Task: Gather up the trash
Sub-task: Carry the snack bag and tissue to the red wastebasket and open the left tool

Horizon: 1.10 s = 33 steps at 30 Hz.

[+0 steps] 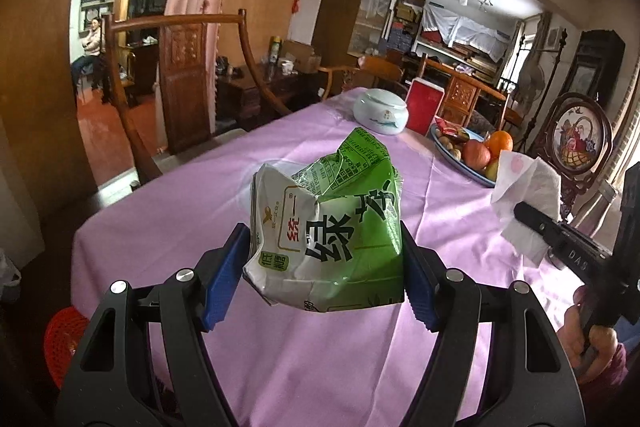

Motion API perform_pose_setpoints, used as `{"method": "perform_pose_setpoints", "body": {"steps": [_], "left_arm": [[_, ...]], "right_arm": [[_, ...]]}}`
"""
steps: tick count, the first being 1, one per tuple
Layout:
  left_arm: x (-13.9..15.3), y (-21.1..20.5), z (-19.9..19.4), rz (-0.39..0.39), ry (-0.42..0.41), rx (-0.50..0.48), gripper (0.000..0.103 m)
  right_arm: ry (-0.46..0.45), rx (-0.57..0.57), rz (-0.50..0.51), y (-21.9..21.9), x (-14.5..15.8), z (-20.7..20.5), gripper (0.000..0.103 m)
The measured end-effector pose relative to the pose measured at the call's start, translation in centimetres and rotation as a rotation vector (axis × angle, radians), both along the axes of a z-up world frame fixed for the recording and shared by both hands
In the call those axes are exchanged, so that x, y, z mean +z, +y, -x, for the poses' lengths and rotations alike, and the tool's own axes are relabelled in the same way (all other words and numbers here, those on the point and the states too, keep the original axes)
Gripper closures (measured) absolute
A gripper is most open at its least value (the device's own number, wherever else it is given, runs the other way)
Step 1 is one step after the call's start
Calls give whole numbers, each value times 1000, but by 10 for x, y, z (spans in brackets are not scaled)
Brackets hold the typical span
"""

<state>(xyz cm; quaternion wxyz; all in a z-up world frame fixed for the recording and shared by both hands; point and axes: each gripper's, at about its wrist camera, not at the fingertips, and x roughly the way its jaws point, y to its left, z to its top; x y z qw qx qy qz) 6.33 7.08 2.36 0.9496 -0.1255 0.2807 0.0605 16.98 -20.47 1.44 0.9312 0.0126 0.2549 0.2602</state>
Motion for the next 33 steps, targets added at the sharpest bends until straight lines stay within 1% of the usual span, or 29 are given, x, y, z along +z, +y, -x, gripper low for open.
{"method": "perform_pose_setpoints", "body": {"steps": [4,10,15,19,23,26,30,33], "left_arm": [[6,12,16,-5,-15,45,33],[12,50,51,-1,-33,137,33],[5,92,88,-3,-30,240,33],[-9,133,121,2,-6,339,33],[-37,176,155,22,50,433,33],[-68,207,175,75,106,490,33],[-115,242,184,159,199,535,33],[-140,257,182,196,243,546,33]], "right_arm": [[-22,15,-9,2,8,10,97],[-47,41,-7,12,15,29,97],[-50,66,10,20,13,36,96],[-24,85,26,28,4,37,96],[28,107,38,40,-8,39,97],[56,118,43,50,-14,44,97],[78,136,43,64,-19,52,97],[100,159,38,79,-26,56,97]]}}
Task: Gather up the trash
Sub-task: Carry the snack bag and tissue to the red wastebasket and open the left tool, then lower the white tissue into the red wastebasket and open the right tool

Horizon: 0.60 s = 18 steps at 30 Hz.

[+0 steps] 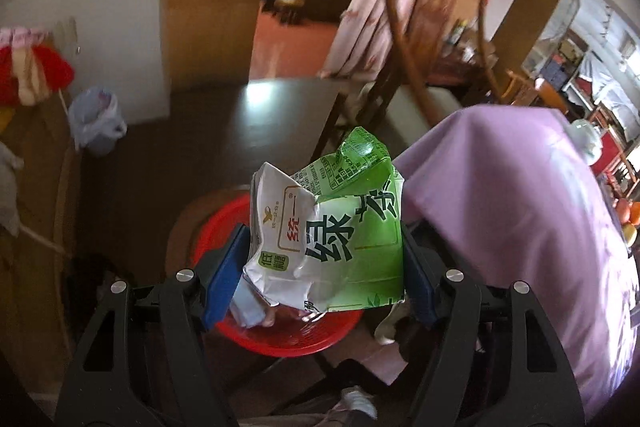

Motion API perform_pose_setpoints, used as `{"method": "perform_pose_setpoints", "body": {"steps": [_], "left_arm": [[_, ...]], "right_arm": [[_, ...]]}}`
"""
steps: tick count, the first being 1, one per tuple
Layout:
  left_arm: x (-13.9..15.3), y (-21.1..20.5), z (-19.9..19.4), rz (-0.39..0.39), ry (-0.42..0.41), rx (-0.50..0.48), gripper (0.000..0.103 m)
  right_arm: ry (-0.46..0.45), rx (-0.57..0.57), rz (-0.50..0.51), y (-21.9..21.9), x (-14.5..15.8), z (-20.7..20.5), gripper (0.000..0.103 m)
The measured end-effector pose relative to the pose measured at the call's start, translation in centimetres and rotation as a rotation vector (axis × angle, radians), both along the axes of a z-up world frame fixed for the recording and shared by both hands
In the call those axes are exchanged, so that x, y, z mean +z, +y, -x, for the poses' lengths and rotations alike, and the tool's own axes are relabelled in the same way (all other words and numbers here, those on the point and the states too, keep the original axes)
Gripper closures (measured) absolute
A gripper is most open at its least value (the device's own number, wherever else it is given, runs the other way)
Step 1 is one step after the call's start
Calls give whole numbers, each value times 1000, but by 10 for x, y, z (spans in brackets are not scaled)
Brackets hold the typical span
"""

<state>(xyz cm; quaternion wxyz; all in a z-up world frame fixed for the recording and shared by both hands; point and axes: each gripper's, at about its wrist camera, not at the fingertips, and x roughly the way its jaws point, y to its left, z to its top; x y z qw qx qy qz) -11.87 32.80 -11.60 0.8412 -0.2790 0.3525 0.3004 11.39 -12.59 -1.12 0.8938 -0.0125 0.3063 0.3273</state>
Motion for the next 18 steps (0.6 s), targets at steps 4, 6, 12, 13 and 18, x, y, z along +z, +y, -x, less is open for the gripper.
{"method": "perform_pose_setpoints", "body": {"steps": [4,6,12,13,18], "left_arm": [[-27,12,-2,42,40,-9,33],[-38,17,-2,55,62,-17,31],[-53,28,6,34,109,46,13],[-51,32,9,47,90,53,13],[-45,49,23,71,25,118,11]], "right_arm": [[24,36,22,27,-12,5,97],[29,62,39,46,-18,9,97],[48,157,43,97,-21,23,97],[49,175,43,107,-20,26,97],[58,284,48,154,-19,45,97]]}}
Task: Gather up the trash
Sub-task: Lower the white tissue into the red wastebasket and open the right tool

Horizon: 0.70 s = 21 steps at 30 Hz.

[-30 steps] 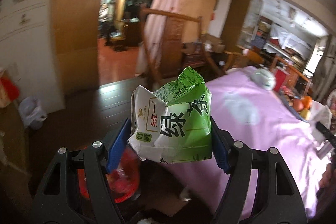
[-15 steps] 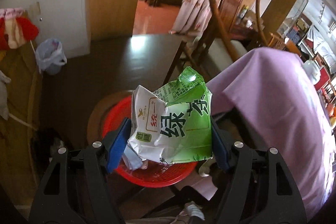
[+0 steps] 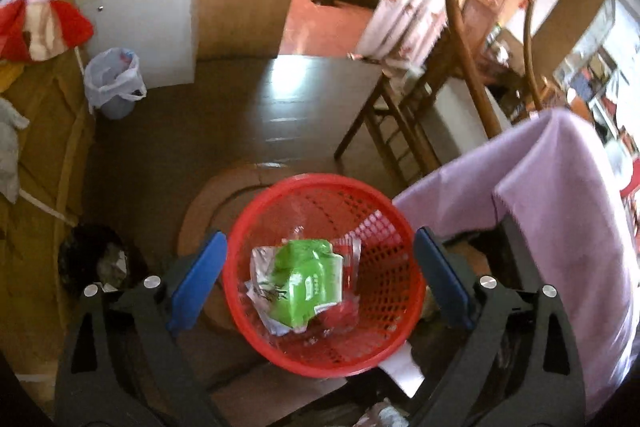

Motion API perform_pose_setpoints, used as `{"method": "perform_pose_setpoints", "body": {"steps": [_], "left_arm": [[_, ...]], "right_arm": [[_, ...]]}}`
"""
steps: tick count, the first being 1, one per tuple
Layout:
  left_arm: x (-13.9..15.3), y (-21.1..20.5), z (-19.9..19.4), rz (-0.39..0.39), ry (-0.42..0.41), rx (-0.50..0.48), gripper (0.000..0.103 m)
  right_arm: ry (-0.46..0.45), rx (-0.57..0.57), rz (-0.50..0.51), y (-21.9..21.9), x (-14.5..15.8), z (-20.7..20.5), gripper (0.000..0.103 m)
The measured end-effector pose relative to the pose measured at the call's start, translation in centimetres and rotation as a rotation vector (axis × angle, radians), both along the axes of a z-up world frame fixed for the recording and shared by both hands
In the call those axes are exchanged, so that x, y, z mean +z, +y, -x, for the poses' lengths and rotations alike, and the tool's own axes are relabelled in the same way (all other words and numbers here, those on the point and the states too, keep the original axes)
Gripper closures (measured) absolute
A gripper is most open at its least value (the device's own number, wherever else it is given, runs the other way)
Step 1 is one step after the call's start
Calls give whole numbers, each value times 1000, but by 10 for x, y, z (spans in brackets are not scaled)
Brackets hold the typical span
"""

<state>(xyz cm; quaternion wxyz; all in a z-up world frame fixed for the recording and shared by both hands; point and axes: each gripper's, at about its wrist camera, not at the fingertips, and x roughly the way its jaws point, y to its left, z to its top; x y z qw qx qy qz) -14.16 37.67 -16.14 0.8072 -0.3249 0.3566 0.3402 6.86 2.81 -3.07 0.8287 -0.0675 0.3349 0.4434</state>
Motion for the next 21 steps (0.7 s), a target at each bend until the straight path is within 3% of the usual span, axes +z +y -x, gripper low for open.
{"method": "perform_pose_setpoints", "body": {"steps": [10,16,21], "left_arm": [[2,30,13,-105,45,119,8],[-11,54,24,-81,29,152,8],[-21,71,35,-63,26,184,8]], "right_arm": [[82,247,67,108,-26,55,96],[142,357,140,167,-61,90,96],[216,399,231,212,-108,103,96]]}}
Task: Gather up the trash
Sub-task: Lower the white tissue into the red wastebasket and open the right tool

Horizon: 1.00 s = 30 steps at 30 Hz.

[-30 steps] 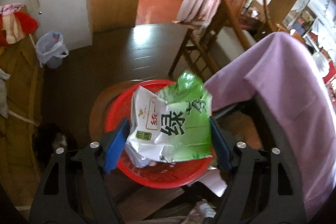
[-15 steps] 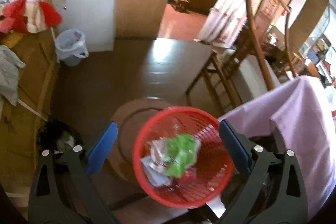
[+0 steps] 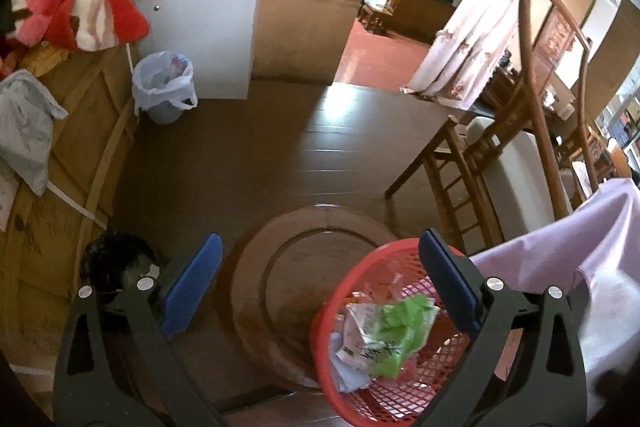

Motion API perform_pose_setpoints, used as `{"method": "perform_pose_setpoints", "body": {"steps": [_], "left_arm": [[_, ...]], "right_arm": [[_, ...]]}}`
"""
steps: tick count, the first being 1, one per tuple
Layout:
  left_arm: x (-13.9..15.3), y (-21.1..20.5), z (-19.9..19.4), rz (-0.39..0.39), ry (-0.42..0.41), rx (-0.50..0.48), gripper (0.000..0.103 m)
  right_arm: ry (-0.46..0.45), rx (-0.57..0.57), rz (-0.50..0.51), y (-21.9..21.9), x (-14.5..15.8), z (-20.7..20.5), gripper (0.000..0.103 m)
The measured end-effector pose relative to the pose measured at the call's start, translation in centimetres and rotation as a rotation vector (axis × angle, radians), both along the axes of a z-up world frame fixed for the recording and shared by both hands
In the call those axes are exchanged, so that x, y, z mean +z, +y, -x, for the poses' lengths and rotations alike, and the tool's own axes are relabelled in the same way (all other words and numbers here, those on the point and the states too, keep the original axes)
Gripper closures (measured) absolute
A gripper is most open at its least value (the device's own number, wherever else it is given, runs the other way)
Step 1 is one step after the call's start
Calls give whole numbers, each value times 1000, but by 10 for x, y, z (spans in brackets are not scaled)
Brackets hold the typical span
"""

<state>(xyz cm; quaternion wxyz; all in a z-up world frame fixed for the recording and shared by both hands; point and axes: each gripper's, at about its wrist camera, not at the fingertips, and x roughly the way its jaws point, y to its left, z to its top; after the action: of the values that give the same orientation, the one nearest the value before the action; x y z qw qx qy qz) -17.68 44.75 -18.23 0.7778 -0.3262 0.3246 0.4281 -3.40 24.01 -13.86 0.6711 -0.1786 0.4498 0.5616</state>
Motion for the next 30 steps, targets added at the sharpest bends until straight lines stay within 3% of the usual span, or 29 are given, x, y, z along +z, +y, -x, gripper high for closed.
{"method": "perform_pose_setpoints", "body": {"steps": [9,12,13,15,30], "left_arm": [[-16,18,10,9,19,31,8],[-22,18,7,15,33,24,8],[-23,17,6,12,42,22,8],[-24,15,3,3,57,16,8],[2,-5,-5,-59,48,-11,8]], "right_arm": [[56,-58,218,56,-92,-16,96],[70,-50,267,65,-110,-14,88],[68,-54,271,65,-112,-15,70],[38,-67,251,60,-106,-14,62],[7,-52,157,39,-61,-22,59]]}}
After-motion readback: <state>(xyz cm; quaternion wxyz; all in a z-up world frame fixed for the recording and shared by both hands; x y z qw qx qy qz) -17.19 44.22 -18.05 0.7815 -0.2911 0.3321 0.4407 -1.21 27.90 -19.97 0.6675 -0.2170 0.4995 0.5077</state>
